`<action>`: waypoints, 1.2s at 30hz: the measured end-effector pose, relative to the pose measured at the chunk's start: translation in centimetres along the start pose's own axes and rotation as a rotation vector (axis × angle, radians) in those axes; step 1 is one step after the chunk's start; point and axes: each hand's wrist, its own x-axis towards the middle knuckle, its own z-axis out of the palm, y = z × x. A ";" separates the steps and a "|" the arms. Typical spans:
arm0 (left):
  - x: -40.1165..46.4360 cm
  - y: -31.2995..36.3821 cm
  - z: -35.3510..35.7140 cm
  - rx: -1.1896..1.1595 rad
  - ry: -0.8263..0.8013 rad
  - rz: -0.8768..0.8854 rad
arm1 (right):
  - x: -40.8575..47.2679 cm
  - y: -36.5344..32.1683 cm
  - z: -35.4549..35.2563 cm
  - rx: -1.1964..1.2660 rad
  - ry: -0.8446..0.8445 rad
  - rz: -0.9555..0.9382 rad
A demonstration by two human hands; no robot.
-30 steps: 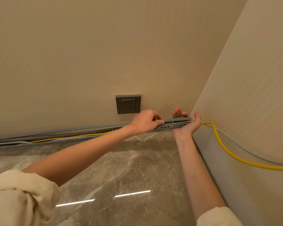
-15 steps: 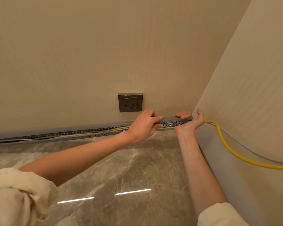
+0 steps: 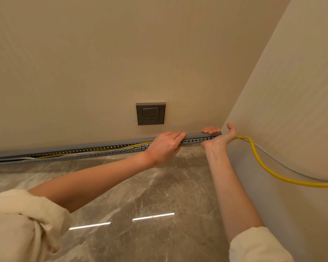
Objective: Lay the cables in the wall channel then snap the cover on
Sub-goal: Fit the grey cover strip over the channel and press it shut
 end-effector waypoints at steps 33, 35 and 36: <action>-7.1 -7.3 -2.5 0.185 -0.031 -0.116 | 0.6 3.3 -1.0 0.062 -0.094 -0.157; -6.9 -7.4 -2.4 0.158 -0.037 -0.127 | -0.1 5.5 -1.3 0.169 -0.111 -0.127; -6.8 -7.5 -2.3 0.139 -0.043 -0.132 | -0.3 6.6 -1.6 0.208 -0.099 -0.102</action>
